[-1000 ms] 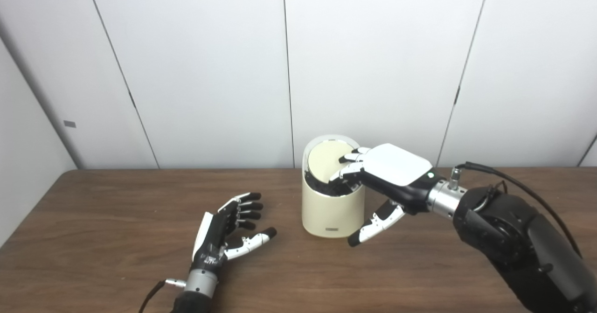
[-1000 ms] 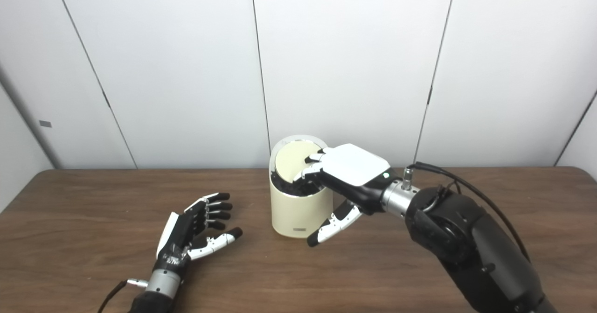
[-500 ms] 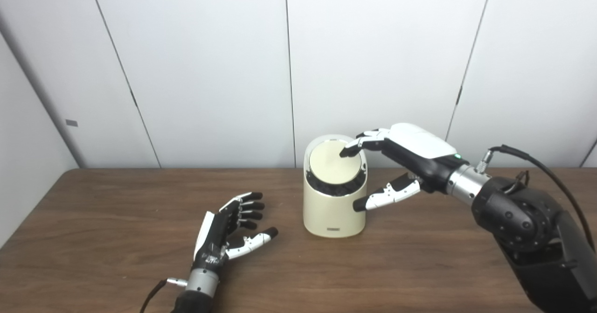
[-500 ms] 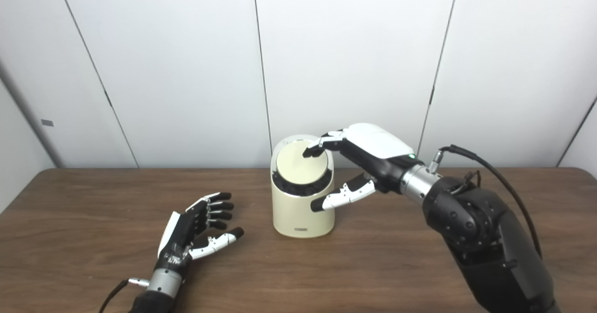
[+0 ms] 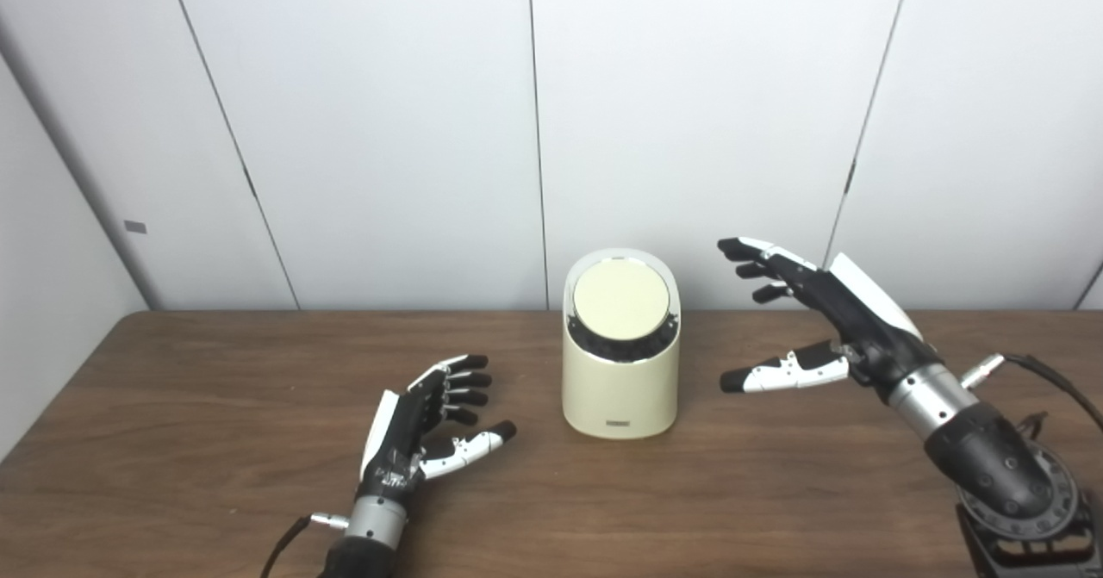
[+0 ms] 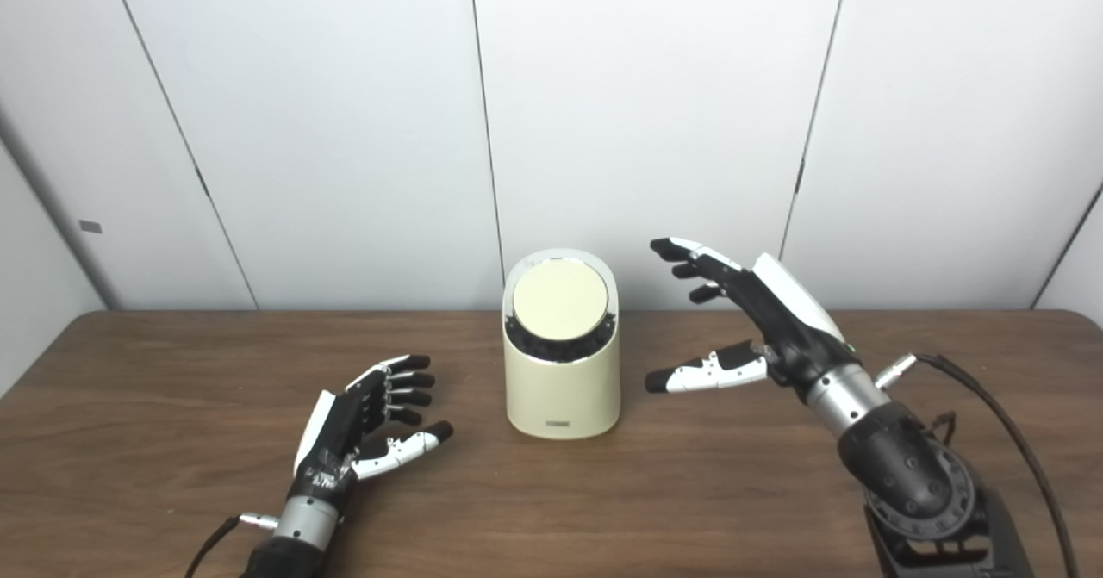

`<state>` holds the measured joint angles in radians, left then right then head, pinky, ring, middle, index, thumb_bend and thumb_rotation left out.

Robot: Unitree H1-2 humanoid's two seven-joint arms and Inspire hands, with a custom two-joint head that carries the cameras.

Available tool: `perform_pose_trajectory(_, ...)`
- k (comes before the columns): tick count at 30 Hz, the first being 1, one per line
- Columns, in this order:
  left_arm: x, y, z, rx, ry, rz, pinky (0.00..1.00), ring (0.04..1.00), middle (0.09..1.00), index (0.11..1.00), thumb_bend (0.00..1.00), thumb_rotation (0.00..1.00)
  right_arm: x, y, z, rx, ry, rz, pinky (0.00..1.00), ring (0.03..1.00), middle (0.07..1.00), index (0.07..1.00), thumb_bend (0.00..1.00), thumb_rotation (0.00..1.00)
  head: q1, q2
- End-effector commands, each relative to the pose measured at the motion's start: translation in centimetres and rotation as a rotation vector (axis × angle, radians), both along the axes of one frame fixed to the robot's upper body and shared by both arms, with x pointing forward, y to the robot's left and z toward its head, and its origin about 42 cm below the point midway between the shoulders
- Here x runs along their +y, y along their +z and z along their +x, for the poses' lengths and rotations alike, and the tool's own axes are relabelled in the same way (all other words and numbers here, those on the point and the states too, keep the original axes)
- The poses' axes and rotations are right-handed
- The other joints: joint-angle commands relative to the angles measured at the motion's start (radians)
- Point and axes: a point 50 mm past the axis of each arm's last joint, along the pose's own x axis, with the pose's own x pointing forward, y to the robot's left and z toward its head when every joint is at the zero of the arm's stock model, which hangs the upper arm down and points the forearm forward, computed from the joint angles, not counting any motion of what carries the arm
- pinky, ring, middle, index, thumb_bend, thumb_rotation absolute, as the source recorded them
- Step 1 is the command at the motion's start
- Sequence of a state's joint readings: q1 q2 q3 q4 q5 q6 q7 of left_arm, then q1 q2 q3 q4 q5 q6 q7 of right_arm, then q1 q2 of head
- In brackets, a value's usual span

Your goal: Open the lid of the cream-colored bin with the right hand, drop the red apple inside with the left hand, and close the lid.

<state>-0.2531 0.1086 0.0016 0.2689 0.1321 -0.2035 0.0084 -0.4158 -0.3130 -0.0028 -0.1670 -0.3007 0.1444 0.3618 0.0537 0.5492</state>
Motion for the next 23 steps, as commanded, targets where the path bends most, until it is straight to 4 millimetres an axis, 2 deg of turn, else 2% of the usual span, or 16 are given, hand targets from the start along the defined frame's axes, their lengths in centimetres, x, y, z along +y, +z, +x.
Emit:
perform_pose_trajectory(1, 0.0, -1.7, -1.3, 0.029, -0.001, -0.023, 0.59, 0.671, 0.723, 0.778, 0.72, 0.12, -0.5, 0.3, -0.1, -0.039, 0.007, 0.079, 0.73, 0.834, 0.908, 0.903, 0.73, 0.20, -0.002, 0.001)
perform_pose_trajectory(6, 0.3, -1.7, -1.4, 0.016, -0.016, -0.037, 0.59, 0.673, 0.725, 0.779, 0.71, 0.10, -0.8, -2.8, -0.7, -0.014, 0.006, 0.160, 0.69, 0.818, 0.904, 0.896, 0.75, 0.23, -0.020, 0.001)
perform_pose_trajectory(8, 0.4, -1.6, -1.4, 0.015, -0.019, -0.043, 0.58, 0.673, 0.725, 0.780, 0.71, 0.10, -0.7, -3.5, -1.1, -0.011, 0.003, 0.173, 0.69, 0.816, 0.903, 0.894, 0.75, 0.23, -0.024, 0.002)
perform_pose_trajectory(14, 0.6, -1.6, -1.4, 0.012, -0.023, -0.049, 0.58, 0.670, 0.722, 0.782, 0.72, 0.09, -1.1, -5.3, -2.0, 0.015, -0.019, 0.219, 0.71, 0.816, 0.887, 0.887, 0.74, 0.12, -0.038, 0.001)
perform_pose_trajectory(19, 0.7, -1.5, -1.4, 0.004, -0.021, -0.032, 0.58, 0.668, 0.717, 0.775, 0.73, 0.11, -1.7, -7.2, -2.7, 0.023, -0.044, 0.250, 0.66, 0.802, 0.873, 0.881, 0.73, 0.15, -0.043, 0.003)
perform_pose_trajectory(23, 0.7, -1.4, -1.5, -0.005, -0.024, -0.029, 0.58, 0.674, 0.722, 0.773, 0.72, 0.11, -2.4, -8.9, -3.2, 0.035, -0.059, 0.264, 0.65, 0.818, 0.882, 0.888, 0.71, 0.14, -0.042, 0.003)
